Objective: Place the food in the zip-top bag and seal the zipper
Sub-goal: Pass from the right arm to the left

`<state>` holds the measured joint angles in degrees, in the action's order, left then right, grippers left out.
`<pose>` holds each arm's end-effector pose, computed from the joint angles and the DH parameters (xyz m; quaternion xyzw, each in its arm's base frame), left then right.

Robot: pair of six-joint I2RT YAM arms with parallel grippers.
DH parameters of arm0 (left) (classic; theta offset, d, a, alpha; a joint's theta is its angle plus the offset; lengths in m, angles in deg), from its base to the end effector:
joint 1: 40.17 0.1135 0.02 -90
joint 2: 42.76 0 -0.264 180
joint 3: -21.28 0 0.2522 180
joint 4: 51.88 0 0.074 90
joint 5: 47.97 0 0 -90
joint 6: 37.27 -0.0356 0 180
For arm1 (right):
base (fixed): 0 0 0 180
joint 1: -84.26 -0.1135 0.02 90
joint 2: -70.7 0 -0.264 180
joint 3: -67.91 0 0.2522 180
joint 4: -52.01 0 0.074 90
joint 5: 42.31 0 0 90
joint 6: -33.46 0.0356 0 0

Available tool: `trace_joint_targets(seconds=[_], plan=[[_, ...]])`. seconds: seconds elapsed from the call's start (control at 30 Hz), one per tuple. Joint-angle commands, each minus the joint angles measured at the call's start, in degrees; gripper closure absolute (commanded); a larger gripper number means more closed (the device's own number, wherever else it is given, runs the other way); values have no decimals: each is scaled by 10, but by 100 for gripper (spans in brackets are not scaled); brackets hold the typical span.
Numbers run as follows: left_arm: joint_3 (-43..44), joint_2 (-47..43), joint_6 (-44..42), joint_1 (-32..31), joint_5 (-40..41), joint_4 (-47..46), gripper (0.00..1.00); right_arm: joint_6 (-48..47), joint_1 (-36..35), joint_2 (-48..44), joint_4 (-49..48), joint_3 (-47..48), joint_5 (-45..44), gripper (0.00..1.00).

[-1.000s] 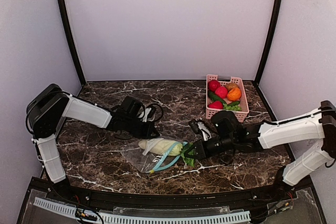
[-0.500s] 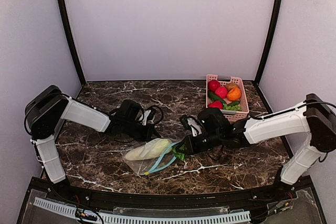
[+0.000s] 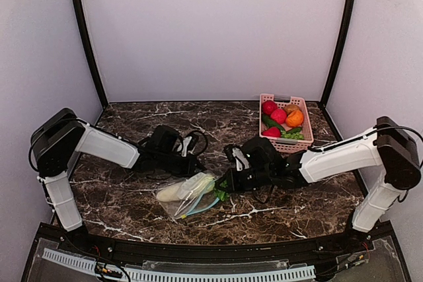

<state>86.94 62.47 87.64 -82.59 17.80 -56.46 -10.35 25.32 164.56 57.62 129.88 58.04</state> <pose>0.2640 -0.2610 0.1465 0.1535 0.8590 -0.4275 0.2363 0.1691 0.2932 0.1773 -0.1388 0.8833 0.3989 0.2035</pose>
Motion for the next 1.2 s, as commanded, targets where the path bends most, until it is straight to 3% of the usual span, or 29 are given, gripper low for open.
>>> trace_joint_targets(seconds=[0.0, 0.03, 0.1, 0.17, 0.3, 0.53, 0.7, 0.87, 1.03, 1.17], plan=[[2, -52, -19, -7, 30, 40, 74, 15, -6, 10, -14, 18, -28, 94], [11, -57, -36, -7, 37, 53, 57, 13, -6, 9, -9, 19, -28, 94], [28, -78, -66, -7, 65, 103, 38, 12, -5, 8, -3, 21, -28, 94], [43, -100, -97, -7, 98, 151, 27, 12, -5, 5, -2, 20, -27, 94], [51, -158, -138, -11, 165, 218, 15, 12, -5, 2, 0, 21, -25, 94], [44, -239, -183, -93, 261, 277, 13, 13, -6, 2, 5, 26, -20, 94], [28, -254, -138, -160, 311, 293, 17, 14, -7, -2, -4, 24, -16, 94], [5, -248, -102, -190, 343, 289, 16, 15, -7, -4, -13, 24, -9, 94], [21, -212, -115, -211, 359, 295, 22, 17, -8, -10, -15, 22, -8, 94], [44, -177, -124, -230, 393, 310, 19, 18, -8, -11, -14, 21, -9, 94]])
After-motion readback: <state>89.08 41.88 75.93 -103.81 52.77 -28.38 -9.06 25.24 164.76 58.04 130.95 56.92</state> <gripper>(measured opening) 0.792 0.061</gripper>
